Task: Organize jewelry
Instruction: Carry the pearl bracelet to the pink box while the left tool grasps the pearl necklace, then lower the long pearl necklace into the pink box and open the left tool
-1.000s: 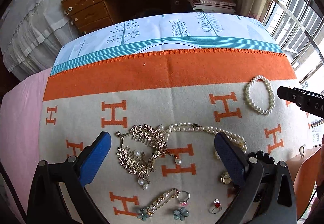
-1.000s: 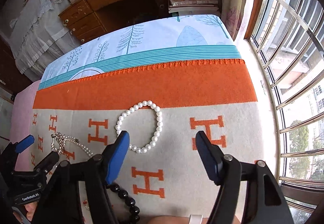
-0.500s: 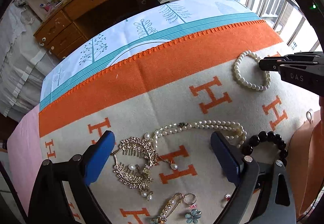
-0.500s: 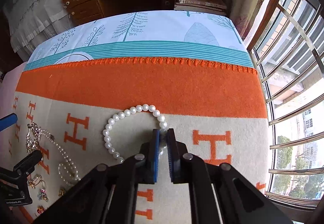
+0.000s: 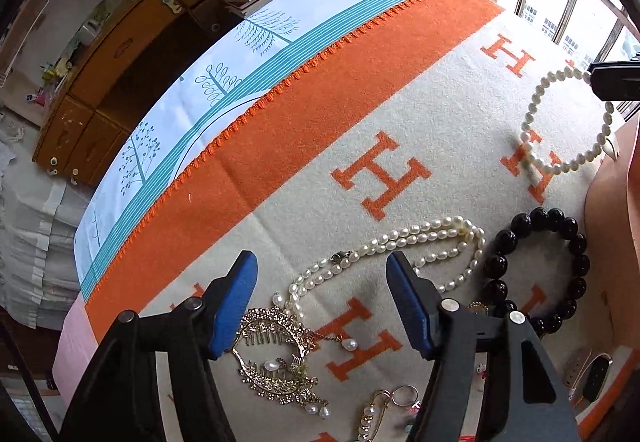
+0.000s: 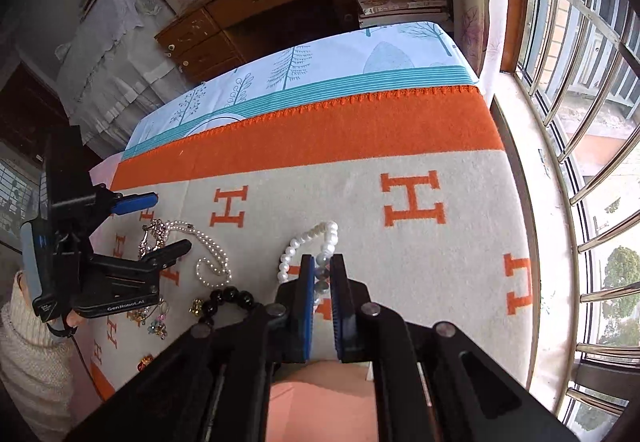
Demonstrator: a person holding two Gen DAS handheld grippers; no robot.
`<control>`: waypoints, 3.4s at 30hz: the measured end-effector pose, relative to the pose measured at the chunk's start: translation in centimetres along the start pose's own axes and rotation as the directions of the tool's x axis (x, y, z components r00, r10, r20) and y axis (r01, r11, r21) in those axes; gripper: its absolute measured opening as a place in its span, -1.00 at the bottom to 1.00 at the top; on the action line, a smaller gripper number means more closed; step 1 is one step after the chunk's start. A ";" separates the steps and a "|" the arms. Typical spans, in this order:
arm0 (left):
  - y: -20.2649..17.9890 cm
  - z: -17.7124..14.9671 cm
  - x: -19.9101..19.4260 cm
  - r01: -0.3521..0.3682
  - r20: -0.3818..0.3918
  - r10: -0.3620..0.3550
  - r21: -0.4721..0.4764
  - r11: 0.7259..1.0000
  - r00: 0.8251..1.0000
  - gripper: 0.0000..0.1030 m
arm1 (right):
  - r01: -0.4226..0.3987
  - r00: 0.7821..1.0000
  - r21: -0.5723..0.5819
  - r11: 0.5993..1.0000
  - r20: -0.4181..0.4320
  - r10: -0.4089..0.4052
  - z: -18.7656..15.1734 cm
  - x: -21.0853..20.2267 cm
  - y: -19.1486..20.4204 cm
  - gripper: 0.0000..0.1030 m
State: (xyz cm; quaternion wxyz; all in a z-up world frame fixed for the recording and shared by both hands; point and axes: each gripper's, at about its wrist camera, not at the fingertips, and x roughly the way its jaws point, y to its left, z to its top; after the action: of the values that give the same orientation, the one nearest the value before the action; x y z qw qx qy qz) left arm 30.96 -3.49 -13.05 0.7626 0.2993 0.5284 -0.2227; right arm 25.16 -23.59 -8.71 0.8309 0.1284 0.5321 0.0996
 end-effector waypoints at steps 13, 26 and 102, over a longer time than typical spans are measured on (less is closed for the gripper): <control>-2.4 -0.6 0.6 0.016 -0.029 -0.012 0.160 0.987 1.000 -0.17 | -0.141 0.960 -0.036 0.989 0.240 0.145 -5.8 -12.2 -0.2 -0.85; -2.2 1.8 1.6 0.081 -0.052 -0.076 0.093 0.992 0.996 -0.90 | -0.168 0.981 0.065 0.984 0.104 0.161 -11.4 -7.5 -2.8 -0.85; -18.6 -11.1 -18.8 0.107 0.406 0.119 -0.491 0.864 0.906 0.56 | 0.187 0.869 0.028 0.982 0.462 -0.178 -21.0 -12.3 -0.1 -0.12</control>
State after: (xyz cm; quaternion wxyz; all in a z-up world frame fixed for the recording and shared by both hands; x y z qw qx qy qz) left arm 4.90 -8.82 -2.44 0.9107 0.0366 0.3889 -0.1344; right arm 0.91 -25.19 -6.58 0.9404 0.0904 0.3279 -0.0082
